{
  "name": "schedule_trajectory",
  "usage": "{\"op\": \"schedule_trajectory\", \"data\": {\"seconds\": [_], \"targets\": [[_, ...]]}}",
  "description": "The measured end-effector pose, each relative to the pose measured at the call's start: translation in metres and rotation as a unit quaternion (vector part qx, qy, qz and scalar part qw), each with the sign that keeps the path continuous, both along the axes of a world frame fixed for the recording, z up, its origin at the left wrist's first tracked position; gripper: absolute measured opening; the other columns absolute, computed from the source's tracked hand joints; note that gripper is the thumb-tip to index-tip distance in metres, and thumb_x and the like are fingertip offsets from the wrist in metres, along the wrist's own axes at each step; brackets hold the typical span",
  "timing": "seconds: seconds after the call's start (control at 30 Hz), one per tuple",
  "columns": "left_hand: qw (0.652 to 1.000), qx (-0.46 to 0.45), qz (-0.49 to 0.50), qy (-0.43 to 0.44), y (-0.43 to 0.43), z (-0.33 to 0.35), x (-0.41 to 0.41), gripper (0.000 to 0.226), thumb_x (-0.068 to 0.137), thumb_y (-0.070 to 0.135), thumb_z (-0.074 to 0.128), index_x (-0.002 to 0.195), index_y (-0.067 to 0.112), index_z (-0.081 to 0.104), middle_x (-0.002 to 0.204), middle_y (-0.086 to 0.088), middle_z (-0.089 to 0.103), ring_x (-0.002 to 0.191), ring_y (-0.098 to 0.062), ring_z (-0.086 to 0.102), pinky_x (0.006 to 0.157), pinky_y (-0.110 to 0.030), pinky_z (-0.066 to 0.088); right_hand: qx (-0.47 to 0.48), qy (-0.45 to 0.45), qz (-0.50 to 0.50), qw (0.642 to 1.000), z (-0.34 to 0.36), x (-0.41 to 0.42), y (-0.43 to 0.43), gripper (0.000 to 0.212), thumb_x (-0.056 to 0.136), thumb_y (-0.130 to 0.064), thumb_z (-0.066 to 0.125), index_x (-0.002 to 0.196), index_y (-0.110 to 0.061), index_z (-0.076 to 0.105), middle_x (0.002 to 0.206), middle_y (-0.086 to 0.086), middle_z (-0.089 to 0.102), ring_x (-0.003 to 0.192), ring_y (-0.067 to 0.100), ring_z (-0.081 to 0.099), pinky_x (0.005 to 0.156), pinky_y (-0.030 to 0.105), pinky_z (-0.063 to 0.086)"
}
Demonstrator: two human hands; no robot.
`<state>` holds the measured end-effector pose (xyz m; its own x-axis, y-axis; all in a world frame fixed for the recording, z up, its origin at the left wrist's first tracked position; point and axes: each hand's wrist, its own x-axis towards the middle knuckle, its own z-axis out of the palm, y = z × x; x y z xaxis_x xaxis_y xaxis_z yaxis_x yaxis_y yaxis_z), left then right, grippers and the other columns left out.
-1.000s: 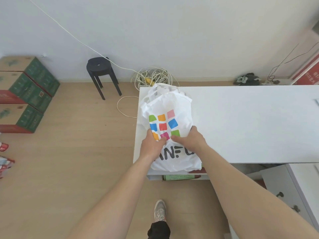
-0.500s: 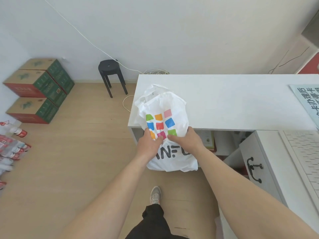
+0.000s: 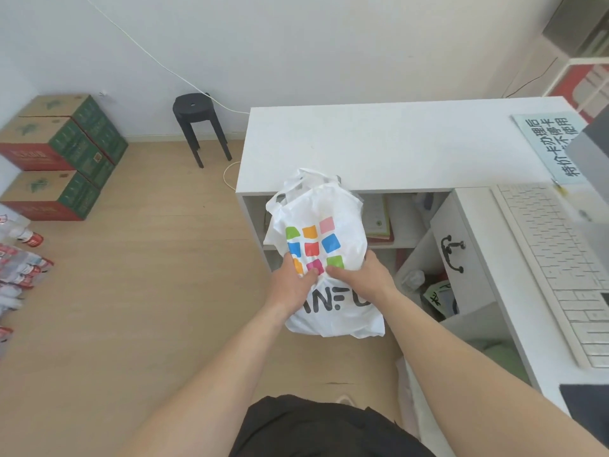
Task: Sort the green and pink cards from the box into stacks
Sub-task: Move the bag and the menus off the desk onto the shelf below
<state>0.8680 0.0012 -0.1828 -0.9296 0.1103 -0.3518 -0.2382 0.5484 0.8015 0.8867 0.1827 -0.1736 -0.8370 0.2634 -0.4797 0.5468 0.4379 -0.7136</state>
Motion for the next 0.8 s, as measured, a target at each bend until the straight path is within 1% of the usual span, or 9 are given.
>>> {"op": "schedule_trajectory", "data": {"seconds": [0.1, 0.17, 0.27, 0.33, 0.43, 0.5, 0.57, 0.7, 0.8], "targets": [[1.000, 0.014, -0.007, -0.012, -0.009, -0.011, 0.014, 0.036, 0.093, 0.047, 0.060, 0.126, 0.035, 0.049, 0.111, 0.017, 0.067, 0.103, -0.010, 0.064, 0.088, -0.034, 0.053, 0.012, -0.021, -0.012, 1.000, -0.012, 0.015, -0.010, 0.087, 0.064, -0.068, 0.079, 0.132, -0.025, 0.046, 0.119, -0.008, 0.065, 0.100, 0.018, 0.065, 0.074, 0.033, 0.053], [0.999, 0.021, -0.016, -0.024, -0.019, -0.019, 0.026, 0.035, 0.094, 0.044, 0.060, 0.126, 0.035, 0.048, 0.111, 0.018, 0.066, 0.103, -0.008, 0.064, 0.085, -0.031, 0.051, 0.013, -0.033, -0.017, 0.999, -0.020, 0.027, -0.021, 0.086, 0.065, -0.065, 0.080, 0.133, -0.025, 0.044, 0.119, -0.008, 0.064, 0.102, 0.018, 0.065, 0.074, 0.032, 0.053], [0.999, 0.025, -0.027, -0.033, -0.039, -0.034, 0.037, 0.035, 0.095, 0.043, 0.059, 0.127, 0.038, 0.047, 0.112, 0.020, 0.066, 0.104, -0.007, 0.063, 0.086, -0.031, 0.051, 0.009, -0.036, -0.031, 0.999, -0.036, 0.041, -0.041, 0.087, 0.065, -0.062, 0.081, 0.133, -0.026, 0.043, 0.120, -0.009, 0.063, 0.104, 0.018, 0.065, 0.082, 0.036, 0.056], [0.999, 0.029, -0.030, -0.027, -0.052, -0.043, 0.041, 0.035, 0.095, 0.042, 0.059, 0.128, 0.039, 0.047, 0.114, 0.021, 0.065, 0.104, -0.004, 0.063, 0.086, -0.030, 0.051, 0.011, -0.035, -0.036, 0.999, -0.045, 0.047, -0.056, 0.083, 0.068, -0.061, 0.082, 0.131, -0.027, 0.040, 0.119, -0.010, 0.060, 0.104, 0.017, 0.065, 0.084, 0.036, 0.057], [0.999, 0.032, -0.024, -0.034, -0.072, -0.053, 0.056, 0.033, 0.096, 0.039, 0.059, 0.127, 0.037, 0.048, 0.112, 0.022, 0.066, 0.103, -0.001, 0.062, 0.081, -0.025, 0.048, 0.005, -0.049, -0.041, 0.998, -0.059, 0.060, -0.076, 0.080, 0.071, -0.059, 0.083, 0.129, -0.027, 0.038, 0.115, -0.010, 0.059, 0.100, 0.016, 0.064, 0.076, 0.031, 0.056], [0.998, 0.031, -0.020, -0.044, -0.084, -0.062, 0.066, 0.032, 0.097, 0.038, 0.059, 0.127, 0.035, 0.048, 0.111, 0.021, 0.066, 0.101, -0.002, 0.063, 0.083, -0.027, 0.051, 0.001, -0.054, -0.037, 0.998, -0.066, 0.067, -0.087, 0.080, 0.070, -0.059, 0.083, 0.129, -0.027, 0.039, 0.114, -0.010, 0.060, 0.097, 0.014, 0.063, 0.071, 0.027, 0.052], [0.998, 0.032, -0.018, -0.045, -0.092, -0.070, 0.068, 0.032, 0.097, 0.038, 0.059, 0.128, 0.036, 0.049, 0.111, 0.021, 0.067, 0.102, -0.003, 0.065, 0.088, -0.031, 0.053, 0.002, -0.054, -0.030, 0.998, -0.075, 0.067, -0.096, 0.081, 0.069, -0.061, 0.083, 0.129, -0.028, 0.039, 0.115, -0.009, 0.061, 0.098, 0.014, 0.064, 0.073, 0.027, 0.054], [0.998, 0.030, -0.011, -0.055, -0.096, -0.088, 0.039, 0.030, 0.098, 0.039, 0.059, 0.125, 0.036, 0.046, 0.110, 0.020, 0.065, 0.104, -0.008, 0.064, 0.089, -0.033, 0.051, 0.008, -0.047, -0.025, 0.999, -0.097, 0.037, -0.102, 0.085, 0.063, -0.067, 0.081, 0.128, -0.031, 0.041, 0.117, -0.009, 0.063, 0.101, 0.016, 0.066, 0.082, 0.035, 0.059], [0.998, 0.027, -0.014, -0.047, -0.088, -0.112, -0.001, 0.030, 0.097, 0.039, 0.059, 0.124, 0.035, 0.047, 0.110, 0.020, 0.065, 0.105, -0.010, 0.064, 0.089, -0.035, 0.050, 0.010, -0.037, -0.032, 0.999, -0.116, -0.001, -0.095, 0.087, 0.064, -0.065, 0.082, 0.132, -0.028, 0.041, 0.120, -0.008, 0.062, 0.106, 0.018, 0.065, 0.085, 0.038, 0.057]]}}
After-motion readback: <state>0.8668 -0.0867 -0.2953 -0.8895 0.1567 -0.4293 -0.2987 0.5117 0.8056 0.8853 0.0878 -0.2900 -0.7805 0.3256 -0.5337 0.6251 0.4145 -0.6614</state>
